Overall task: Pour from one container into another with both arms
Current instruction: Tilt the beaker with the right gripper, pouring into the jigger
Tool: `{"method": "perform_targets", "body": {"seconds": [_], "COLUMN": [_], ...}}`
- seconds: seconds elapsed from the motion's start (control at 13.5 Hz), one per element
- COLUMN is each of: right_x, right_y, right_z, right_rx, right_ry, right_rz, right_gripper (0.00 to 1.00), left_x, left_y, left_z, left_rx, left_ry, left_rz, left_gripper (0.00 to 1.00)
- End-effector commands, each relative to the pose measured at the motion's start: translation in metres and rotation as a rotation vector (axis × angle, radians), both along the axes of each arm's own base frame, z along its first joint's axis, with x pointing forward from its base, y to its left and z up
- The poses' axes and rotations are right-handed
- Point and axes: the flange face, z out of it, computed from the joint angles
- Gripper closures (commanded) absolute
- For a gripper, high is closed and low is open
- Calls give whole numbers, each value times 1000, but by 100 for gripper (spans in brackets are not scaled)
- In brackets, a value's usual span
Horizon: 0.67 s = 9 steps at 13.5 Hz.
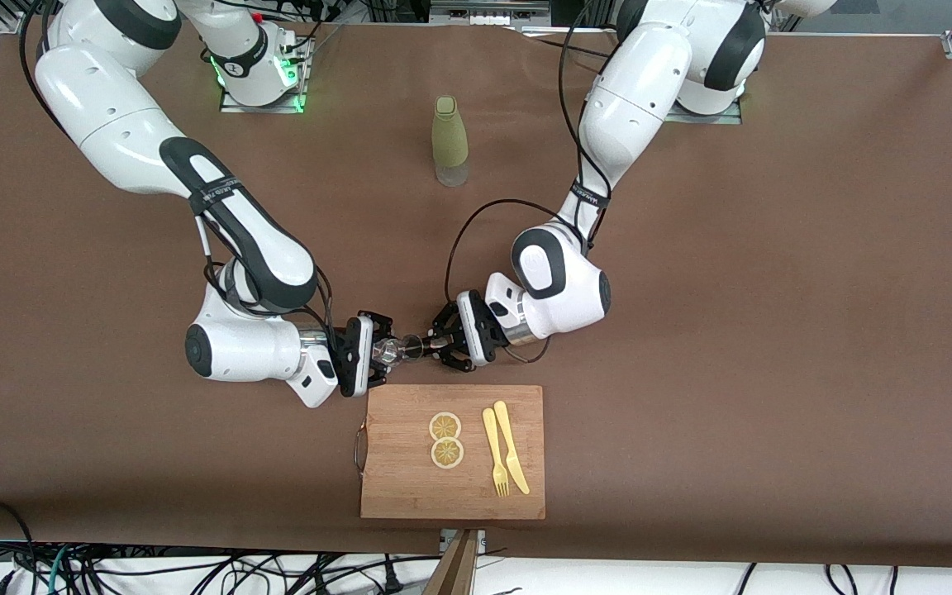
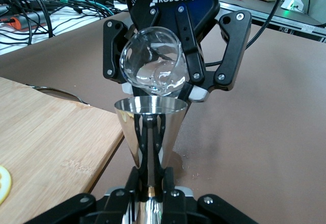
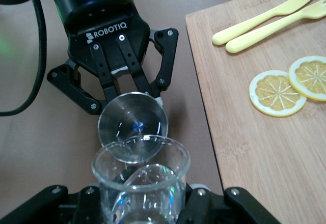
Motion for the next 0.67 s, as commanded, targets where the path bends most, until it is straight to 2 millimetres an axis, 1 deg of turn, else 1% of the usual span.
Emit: {"method": "perform_targets", "body": {"seconds": [0.0, 0.07, 0.15, 0.59], "right_x": [1, -1, -2, -3], "right_y": [6, 12, 13, 11], "right_z": [11, 14, 15, 15], "right_rx": [-42, -46, -54, -80], "right_ry": [0, -2, -1, 9], "right_rz": [-25, -19, -19, -8], "right_gripper": [70, 69, 70, 70], "left_x": [4, 4, 4, 5], "left_y": [-3, -3, -3, -2], "left_z": [3, 3, 3, 3], "left_rx": [-21, -21, -22, -22], "left_ry": [-25, -27, -28, -32], "left_rz": [2, 1, 1, 2], "left_gripper": [100, 100, 100, 100]}}
